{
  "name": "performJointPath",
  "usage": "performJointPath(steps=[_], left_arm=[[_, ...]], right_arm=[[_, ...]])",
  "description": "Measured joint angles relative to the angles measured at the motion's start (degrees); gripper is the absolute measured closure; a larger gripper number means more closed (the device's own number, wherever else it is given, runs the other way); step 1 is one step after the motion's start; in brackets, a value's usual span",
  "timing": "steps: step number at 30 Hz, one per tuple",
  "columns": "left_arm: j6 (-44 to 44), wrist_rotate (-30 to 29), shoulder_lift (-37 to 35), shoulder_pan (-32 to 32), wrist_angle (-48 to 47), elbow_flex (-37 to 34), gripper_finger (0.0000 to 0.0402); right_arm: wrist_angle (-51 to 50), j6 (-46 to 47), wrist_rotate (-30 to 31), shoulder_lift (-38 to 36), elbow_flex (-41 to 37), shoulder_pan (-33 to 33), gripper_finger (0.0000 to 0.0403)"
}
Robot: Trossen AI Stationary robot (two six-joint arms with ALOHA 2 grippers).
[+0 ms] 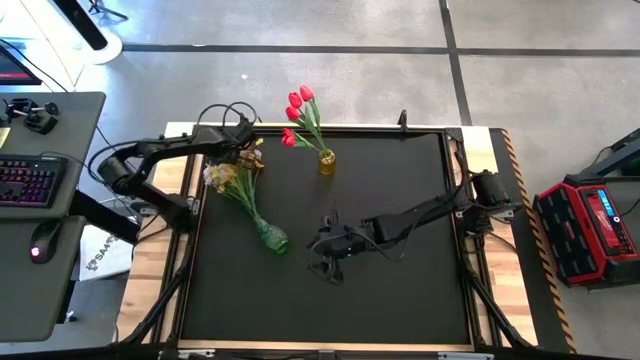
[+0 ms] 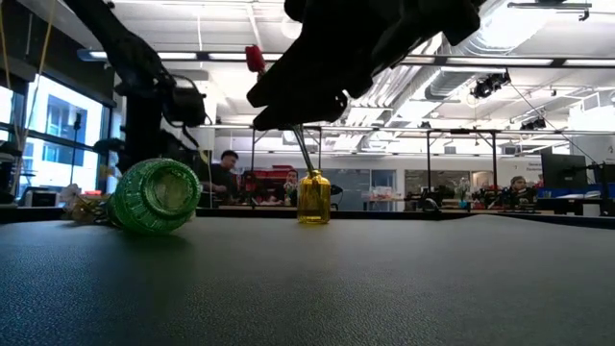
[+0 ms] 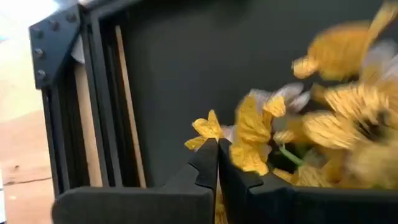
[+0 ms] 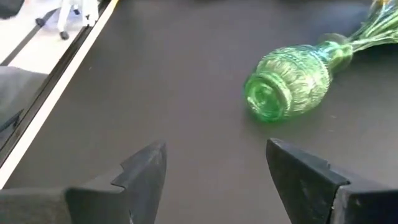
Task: Sort flowers into vase by color
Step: Adjust the green vase
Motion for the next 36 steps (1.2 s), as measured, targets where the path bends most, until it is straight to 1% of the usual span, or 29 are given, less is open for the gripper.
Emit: performJointPath(steps=[2, 3, 7, 10, 12, 17, 22, 24, 26, 29, 32, 36], left_arm=[[1.82, 0.56, 1.68, -0.04, 0.0, -0.23, 0.0401], [2.65, 1.81, 2.31, -0.04, 0.28, -0.23, 0.0402], [3.84, 9.73, 3.32, -0.25, -0.39, -0.2, 0.0401], [5.84, 13.0, 2.49, -1.69, -1.12, -0.18, 0.0401], [6.7, 13.9, 1.45, -2.81, -2.95, -0.18, 0.0401], [6.51, 16.82, -1.4, -5.42, -6.28, -0.18, 0.0401], [6.31, 19.82, -2.63, -8.36, -6.27, -0.18, 0.0401], [6.25, 20.28, -2.57, -9.32, -6.64, -0.18, 0.0401], [6.87, 19.83, -2.7, -10.14, -7.9, -0.18, 0.0401], [5.8, 15.74, -4.35, -10.79, -12.96, -0.18, 0.0401], [3.16, 13.25, -7.72, -10.7, -18.79, -0.18, 0.0401], [-0.71, 14.35, -14.52, -11.07, -23.41, -0.16, 0.0401]], right_arm=[[0.13, 0.19, 0.68, 0.0, 0.0, 0.11, 0.0144], [0.04, 0.17, 0.82, 0.0, 0.0, 0.09, 0.0144], [-0.44, 0.08, -0.19, 0.2, 0.0, -0.07, 0.0144], [-0.35, -2.04, -2.23, 1.78, 0.04, -0.08, 0.0144], [1.87, -3.03, -3.78, 3.54, 0.04, -0.06, 0.0144], [7.64, -3.3, -4.71, 7.53, 0.04, -0.35, 0.0144], [11.36, -2.53, -4.59, 9.25, 0.07, -1.0, 0.0144], [10.71, -2.34, -3.01, 9.3, 0.04, -0.98, 0.0144], [10.17, -2.21, -0.01, 9.31, 0.04, -0.81, 0.0144], [8.48, 0.59, 6.79, 8.9, 0.04, -0.26, 0.0144], [6.66, 1.69, 10.47, 8.27, 0.04, 0.3, 0.0144], [5.84, 1.46, 13.22, 7.79, 0.04, 0.85, 0.0144]])
